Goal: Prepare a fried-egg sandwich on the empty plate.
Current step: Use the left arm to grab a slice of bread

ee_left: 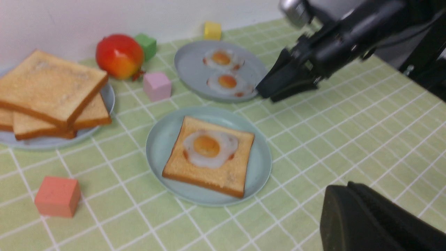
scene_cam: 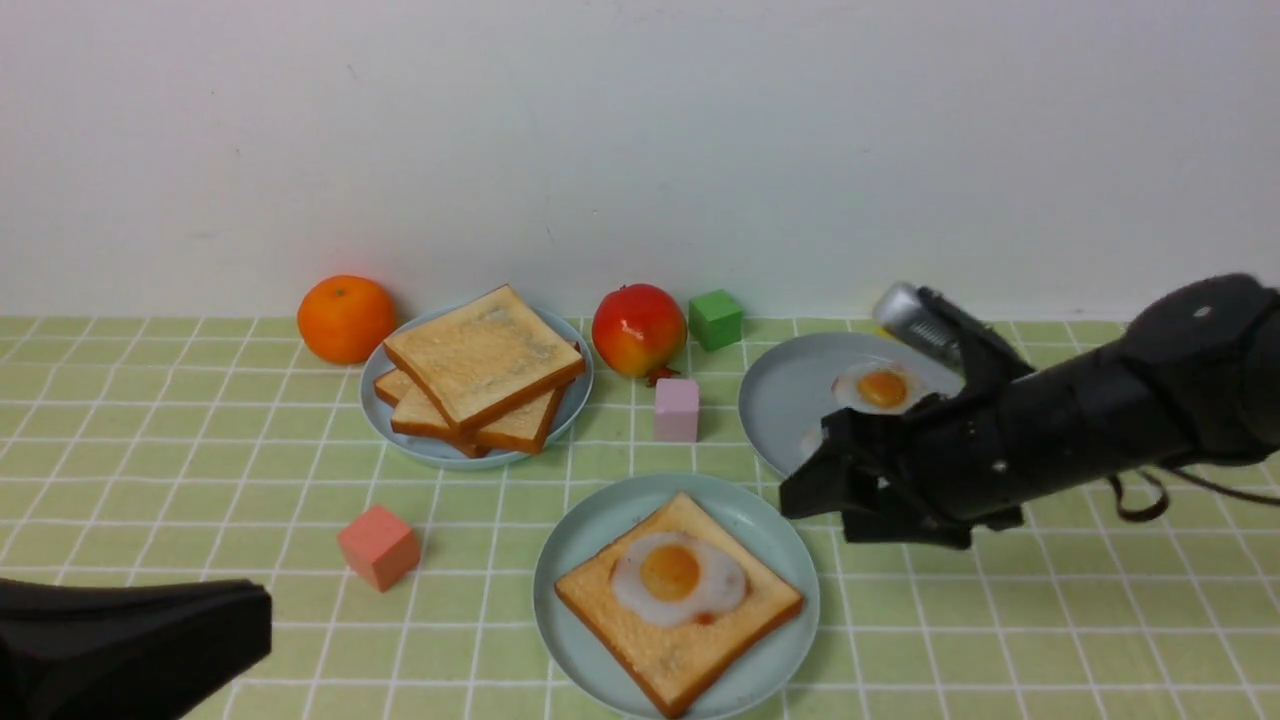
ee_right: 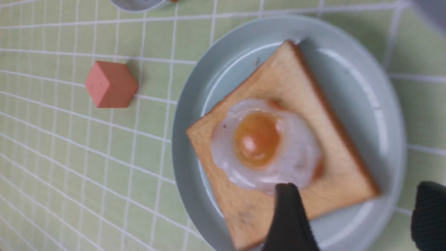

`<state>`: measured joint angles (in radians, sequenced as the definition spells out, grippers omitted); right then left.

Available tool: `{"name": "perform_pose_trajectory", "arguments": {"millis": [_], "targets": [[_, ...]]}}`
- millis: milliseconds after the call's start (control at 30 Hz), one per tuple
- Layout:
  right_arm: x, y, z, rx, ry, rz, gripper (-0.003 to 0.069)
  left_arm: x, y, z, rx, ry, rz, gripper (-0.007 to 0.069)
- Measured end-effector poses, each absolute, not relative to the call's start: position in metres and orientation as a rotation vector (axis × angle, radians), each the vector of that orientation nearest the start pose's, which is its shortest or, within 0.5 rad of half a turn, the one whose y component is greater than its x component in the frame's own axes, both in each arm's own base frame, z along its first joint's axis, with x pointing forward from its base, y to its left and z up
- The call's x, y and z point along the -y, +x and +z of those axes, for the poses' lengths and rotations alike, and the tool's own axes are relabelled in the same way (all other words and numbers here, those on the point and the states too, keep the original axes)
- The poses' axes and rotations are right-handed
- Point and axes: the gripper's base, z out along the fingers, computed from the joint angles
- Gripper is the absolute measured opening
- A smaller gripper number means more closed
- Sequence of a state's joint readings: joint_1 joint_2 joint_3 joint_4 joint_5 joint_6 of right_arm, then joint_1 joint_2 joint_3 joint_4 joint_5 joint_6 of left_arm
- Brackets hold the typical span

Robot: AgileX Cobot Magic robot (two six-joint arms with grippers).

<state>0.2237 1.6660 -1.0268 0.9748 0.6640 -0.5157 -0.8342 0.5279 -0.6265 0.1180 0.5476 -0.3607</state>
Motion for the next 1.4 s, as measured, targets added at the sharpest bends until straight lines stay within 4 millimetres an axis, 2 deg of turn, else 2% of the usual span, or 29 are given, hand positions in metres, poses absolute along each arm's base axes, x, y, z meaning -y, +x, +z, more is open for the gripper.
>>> {"name": "perform_pose_trajectory", "arguments": {"millis": [33, 100, 167, 200, 233, 267, 333, 400, 467, 567, 800, 833, 867, 933, 967, 1033, 1067, 1267, 1367, 1400], "targets": [[-0.118, 0.315, 0.225, -2.580, -0.078, 0.883, 0.0438, 0.073, 0.074, 0.334, -1.927, 0.523, -0.661, 0.0006], [-0.107, 0.293, 0.260, -2.549, -0.208, 0.762, 0.0358, 0.086, 0.086, 0.322, -2.033, 0.534, -0.627, 0.0006], [-0.102, 0.281, 0.276, -2.536, -0.261, 0.706, 0.0318, 0.094, 0.093, 0.316, -2.093, 0.537, -0.610, 0.0006], [-0.100, 0.271, 0.287, -2.535, -0.297, 0.673, 0.0274, 0.101, 0.099, 0.310, -2.141, 0.545, -0.588, 0.0006], [-0.094, 0.251, 0.306, -2.521, -0.362, 0.598, 0.0208, 0.114, 0.111, 0.302, -2.213, 0.556, -0.556, 0.0006], [-0.094, 0.249, 0.308, -2.520, -0.363, 0.590, 0.0188, 0.116, 0.112, 0.302, -2.217, 0.557, -0.554, 0.0006], [-0.087, 0.218, 0.330, -2.491, -0.450, 0.492, 0.0078, 0.137, 0.131, 0.297, -2.289, 0.579, -0.510, -0.0013], [-0.081, 0.196, 0.345, -2.468, -0.489, 0.446, 0.0003, 0.155, 0.151, 0.293, -2.340, 0.610, -0.456, -0.0013], [-0.078, 0.182, 0.353, -2.450, -0.499, 0.437, -0.0008, 0.167, 0.170, 0.289, -2.386, 0.625, -0.409, -0.0013], [-0.071, 0.153, 0.369, -2.406, -0.518, 0.437, -0.0003, 0.178, 0.227, 0.285, -2.460, 0.617, -0.337, -0.0013], [-0.061, 0.121, 0.384, -2.322, -0.531, 0.429, 0.0003, 0.168, 0.332, 0.282, -2.465, 0.586, -0.266, -0.0013], [-0.061, 0.120, 0.385, -2.318, -0.531, 0.427, 0.0003, 0.167, 0.333, 0.280, -2.472, 0.586, -0.262, -0.0013], [-0.059, 0.116, 0.387, -2.304, -0.531, 0.423, 0.0003, 0.166, 0.354, 0.279, -2.462, 0.569, -0.246, -0.0013], [-0.058, 0.113, 0.388, -2.295, -0.533, 0.417, 0.0006, 0.165, 0.373, 0.271, -2.473, 0.571, -0.210, -0.0001], [-0.058, 0.113, 0.388, -2.296, -0.533, 0.417, 0.0006, 0.165, 0.376, 0.272, -2.468, 0.570, -0.207, 0.0001], [-0.057, 0.113, 0.388, -2.298, -0.535, 0.408, 0.0007, 0.165, 0.394, 0.261, -2.467, 0.609, -0.128, 0.0057], [-0.057, 0.113, 0.388, -2.298, -0.535, 0.404, 0.0007, 0.164, 0.402, 0.253, -2.459, 0.640, -0.074, 0.0111], [-0.057, 0.113, 0.387, -2.298, -0.536, 0.399, 0.0008, 0.164, 0.424, 0.225, -2.365, 0.772, 0.103, 0.0312], [-0.057, 0.113, 0.387, -2.298, -0.536, 0.396, 0.0011, 0.164, 0.430, 0.214, -2.333, 0.814, 0.146, 0.0358], [-0.056, 0.113, 0.387, -2.298, -0.537, 0.393, 0.0013, 0.165, 0.434, 0.203, -2.331, 0.833, 0.160, 0.0374]]}}
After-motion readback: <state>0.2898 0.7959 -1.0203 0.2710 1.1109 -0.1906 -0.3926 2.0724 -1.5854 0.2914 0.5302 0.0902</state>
